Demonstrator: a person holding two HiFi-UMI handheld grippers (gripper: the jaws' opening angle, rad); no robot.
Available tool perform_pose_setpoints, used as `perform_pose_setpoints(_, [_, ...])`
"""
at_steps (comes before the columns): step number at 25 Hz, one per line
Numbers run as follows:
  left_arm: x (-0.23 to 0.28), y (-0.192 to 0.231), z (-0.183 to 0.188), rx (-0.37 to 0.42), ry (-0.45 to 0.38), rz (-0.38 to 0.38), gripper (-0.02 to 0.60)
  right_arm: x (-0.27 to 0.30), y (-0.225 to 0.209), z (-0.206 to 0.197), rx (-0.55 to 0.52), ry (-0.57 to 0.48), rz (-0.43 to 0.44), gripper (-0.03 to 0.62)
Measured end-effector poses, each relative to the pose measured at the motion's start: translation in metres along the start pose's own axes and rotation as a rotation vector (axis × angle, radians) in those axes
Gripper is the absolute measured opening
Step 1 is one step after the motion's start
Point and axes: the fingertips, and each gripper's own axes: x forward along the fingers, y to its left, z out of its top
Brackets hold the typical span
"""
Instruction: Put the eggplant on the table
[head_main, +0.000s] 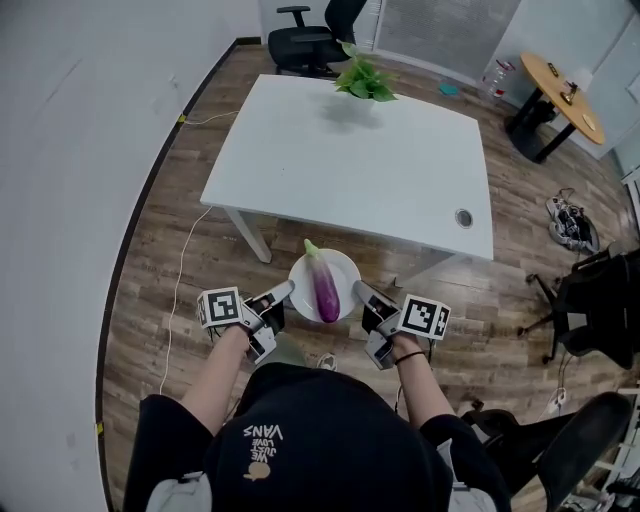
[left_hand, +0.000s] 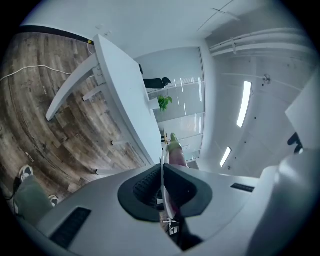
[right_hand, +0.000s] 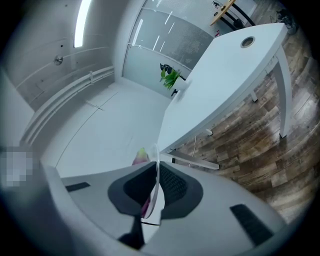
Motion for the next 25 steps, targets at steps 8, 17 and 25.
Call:
perform_pose_setpoints(8, [-0.005, 0.01, 0.062, 0.011, 0.011, 0.009, 0.025, 0.058, 0.017, 0.025, 0.006, -0.014, 0.016, 0.031])
perform_pose_setpoints(17, [-0.016, 0.014, 0.151, 0.049, 0.058, -0.014, 0.025, 0.134, 0.044, 0.051, 0.013, -0.069, 0.021, 0.031])
perform_pose_setpoints(25, [-0.024, 0.022, 0.202, 0.053, 0.099, -0.026, 0.026, 0.182, 0.055, 0.065, 0.021, -0.094, -0.001, 0.031])
